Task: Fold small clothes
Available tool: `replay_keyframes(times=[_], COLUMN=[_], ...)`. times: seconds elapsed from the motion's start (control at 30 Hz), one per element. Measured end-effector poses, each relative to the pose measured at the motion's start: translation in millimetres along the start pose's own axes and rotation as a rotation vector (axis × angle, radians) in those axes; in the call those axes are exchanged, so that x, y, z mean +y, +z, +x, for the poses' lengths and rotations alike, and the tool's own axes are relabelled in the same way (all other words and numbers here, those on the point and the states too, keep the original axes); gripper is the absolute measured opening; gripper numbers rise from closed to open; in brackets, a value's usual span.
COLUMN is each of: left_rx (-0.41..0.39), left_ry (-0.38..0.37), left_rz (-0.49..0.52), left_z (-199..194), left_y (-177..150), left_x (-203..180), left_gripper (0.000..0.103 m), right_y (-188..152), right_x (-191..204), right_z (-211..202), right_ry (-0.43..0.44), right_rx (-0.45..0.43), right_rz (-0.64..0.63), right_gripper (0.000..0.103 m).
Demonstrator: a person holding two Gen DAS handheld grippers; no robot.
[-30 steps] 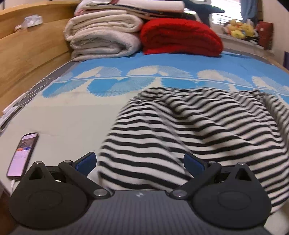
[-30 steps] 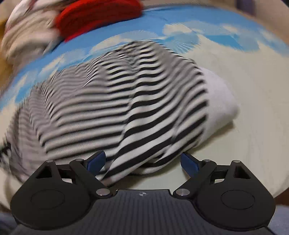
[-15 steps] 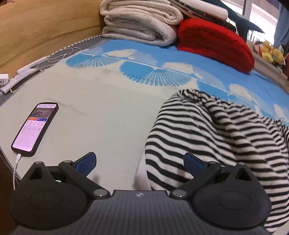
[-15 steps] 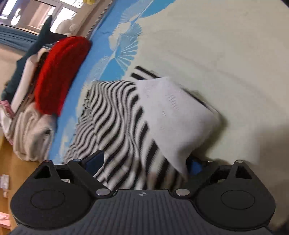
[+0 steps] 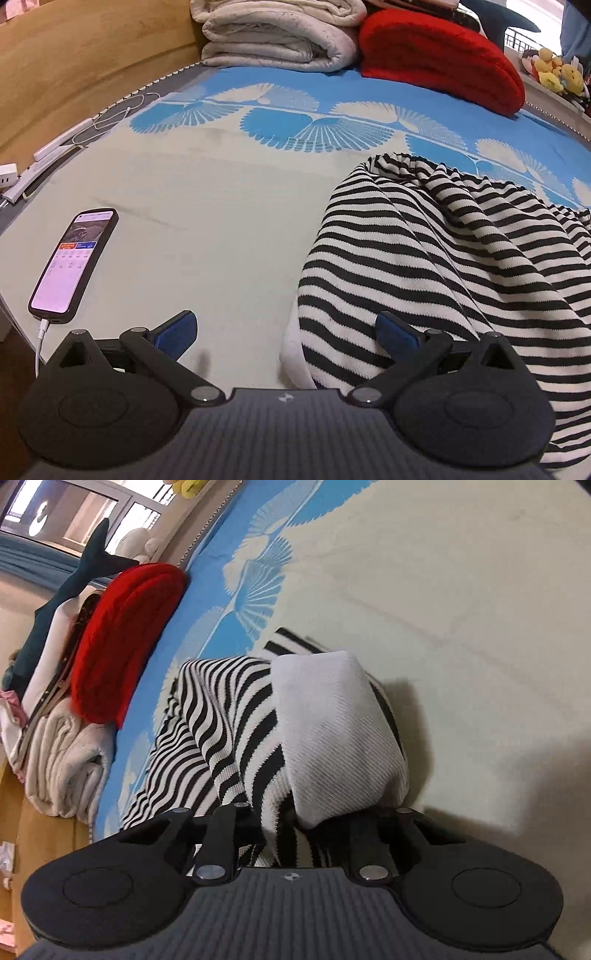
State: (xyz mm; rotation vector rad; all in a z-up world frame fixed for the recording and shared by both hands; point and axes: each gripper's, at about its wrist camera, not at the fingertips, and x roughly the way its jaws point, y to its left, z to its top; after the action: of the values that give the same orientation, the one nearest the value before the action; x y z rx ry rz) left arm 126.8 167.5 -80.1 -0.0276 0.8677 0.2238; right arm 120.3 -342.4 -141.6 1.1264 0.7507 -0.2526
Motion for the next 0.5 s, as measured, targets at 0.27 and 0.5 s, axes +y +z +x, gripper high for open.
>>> replay_keyframes(times=[0.27,0.5], left_rx=[0.003,0.011], left_ry=[0.005,0.009], left_rz=[0.027,0.096], left_z=[3,5], left_y=[0,-6], left_x=[-6,-16], left_gripper=[0.103,0.103], right_y=[7,14], right_x=[-17,-41], right_z=[-15,-38], right_ry=[-0.035,-0.062], right_rx=[-0.059,-0.112], right_rz=[0.071,0.116], right_gripper=[0.021,0.021])
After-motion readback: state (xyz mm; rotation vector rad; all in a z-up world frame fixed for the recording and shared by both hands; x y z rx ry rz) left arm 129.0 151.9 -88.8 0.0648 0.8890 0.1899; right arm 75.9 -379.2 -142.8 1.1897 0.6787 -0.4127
